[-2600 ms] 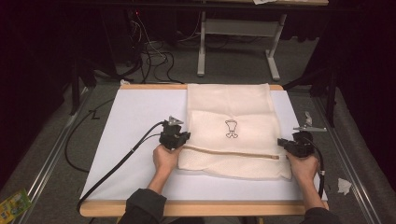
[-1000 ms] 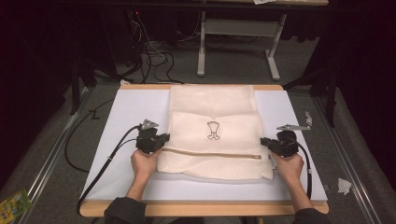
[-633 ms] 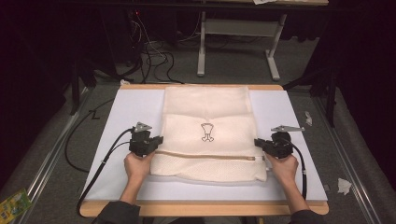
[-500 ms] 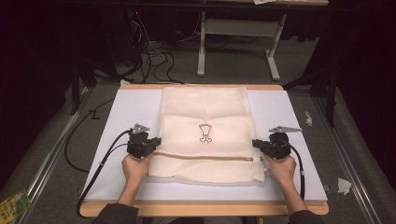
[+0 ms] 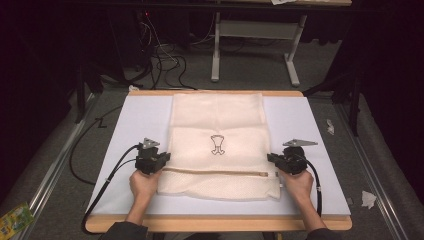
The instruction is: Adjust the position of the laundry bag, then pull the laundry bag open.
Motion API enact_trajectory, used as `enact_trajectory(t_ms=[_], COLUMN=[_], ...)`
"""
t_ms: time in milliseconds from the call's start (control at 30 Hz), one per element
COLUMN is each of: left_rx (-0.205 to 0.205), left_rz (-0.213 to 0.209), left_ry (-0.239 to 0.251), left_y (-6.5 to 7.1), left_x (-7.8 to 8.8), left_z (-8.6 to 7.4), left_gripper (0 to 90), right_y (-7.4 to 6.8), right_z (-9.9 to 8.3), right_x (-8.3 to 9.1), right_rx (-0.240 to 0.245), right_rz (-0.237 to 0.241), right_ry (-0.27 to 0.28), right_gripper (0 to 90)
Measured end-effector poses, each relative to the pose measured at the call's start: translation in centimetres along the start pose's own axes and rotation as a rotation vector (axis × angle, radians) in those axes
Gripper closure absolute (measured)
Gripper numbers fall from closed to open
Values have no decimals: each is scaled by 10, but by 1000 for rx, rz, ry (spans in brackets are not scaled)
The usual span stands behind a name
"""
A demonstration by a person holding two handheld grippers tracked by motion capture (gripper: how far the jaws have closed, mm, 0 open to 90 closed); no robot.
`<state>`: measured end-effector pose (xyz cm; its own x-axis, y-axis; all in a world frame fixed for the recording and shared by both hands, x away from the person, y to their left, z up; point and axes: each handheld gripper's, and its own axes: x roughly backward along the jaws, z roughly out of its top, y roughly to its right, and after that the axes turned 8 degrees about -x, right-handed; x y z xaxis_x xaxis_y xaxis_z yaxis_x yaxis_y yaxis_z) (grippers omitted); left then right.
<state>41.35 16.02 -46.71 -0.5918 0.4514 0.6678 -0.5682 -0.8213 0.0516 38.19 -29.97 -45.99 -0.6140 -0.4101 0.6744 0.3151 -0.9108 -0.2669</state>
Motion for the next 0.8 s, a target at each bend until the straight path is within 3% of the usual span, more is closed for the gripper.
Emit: enact_trajectory(t_ms=[67, 267, 300, 367, 567, 800], left_rx=[-5, -21, -27, -31, -68, -125], left_rz=[6, 45, 73, 84, 87, 44], left_ry=[2, -7, -1, 18, 73, 90], left_y=[1, 1, 2, 3, 14, 32], left_x=[0, 0, 1, 4, 15, 24], left_z=[0, -1, -2, -2, -5, -6], left_gripper=[810, 695, 611, 560, 505, 481], right_y=[-3, -2, -2, -3, -1, 2], right_z=[0, -1, -1, -1, -3, -9], right_x=[-1, -3, -2, -1, 5, 11], right_rx=[20, 18, 14, 15, 11, -8], right_rz=[-18, -24, -32, -42, -65, -70], right_ry=[1, -5, -5, -3, 32, 53], right_gripper=[857, 827, 793, 743, 576, 517])
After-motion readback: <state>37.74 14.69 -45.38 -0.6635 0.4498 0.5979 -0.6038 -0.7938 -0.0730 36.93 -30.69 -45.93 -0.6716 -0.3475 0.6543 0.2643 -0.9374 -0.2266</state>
